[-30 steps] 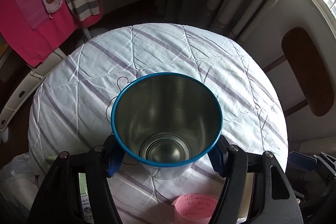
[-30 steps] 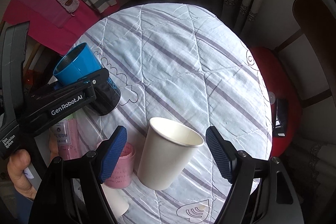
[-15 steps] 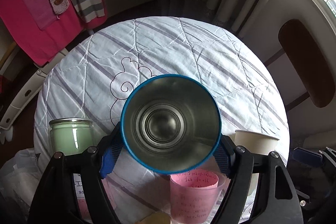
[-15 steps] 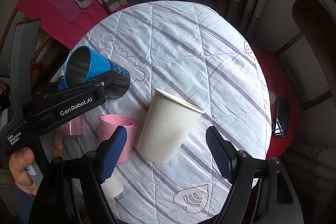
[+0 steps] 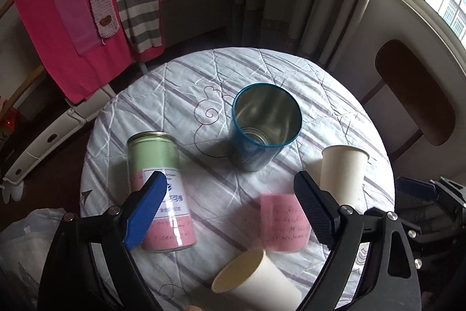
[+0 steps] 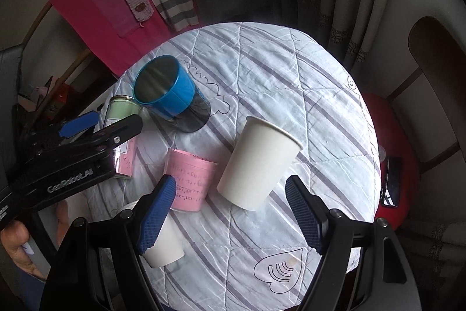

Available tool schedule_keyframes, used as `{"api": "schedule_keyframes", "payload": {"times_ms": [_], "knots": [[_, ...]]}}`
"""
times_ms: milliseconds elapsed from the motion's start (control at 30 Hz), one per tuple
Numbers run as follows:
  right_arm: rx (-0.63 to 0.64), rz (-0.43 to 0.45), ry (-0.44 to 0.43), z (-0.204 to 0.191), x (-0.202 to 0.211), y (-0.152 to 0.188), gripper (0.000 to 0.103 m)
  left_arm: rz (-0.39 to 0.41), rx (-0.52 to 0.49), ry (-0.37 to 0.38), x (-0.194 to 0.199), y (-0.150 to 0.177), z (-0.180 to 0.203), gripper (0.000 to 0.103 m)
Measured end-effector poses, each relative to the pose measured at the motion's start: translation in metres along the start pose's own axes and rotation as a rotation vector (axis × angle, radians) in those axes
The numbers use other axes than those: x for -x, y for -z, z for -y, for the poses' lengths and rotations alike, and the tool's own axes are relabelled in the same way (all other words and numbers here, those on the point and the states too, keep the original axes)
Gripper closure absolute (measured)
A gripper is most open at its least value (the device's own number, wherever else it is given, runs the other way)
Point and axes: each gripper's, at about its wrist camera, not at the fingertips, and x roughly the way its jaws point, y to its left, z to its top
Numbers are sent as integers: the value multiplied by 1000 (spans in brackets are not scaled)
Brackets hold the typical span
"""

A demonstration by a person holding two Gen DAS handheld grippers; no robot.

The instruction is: Flip cup upright

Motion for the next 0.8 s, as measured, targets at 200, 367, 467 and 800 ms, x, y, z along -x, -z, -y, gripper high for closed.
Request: {"api": "schedule_keyframes", "payload": {"times_ms": [200,367,467,800], "knots": [[49,112,30,-25,10,25,24,126,-15,1,32,33,-28,5],[62,189,53,-33,8,53,24,228,-65,8,37,69,-26,4],[70,232,73,-39,7,77,24,265,-99,1,36,91,-23,4],[40,371,102,-59,38,145,24,336,-77,8,72,156,-27,4]]}}
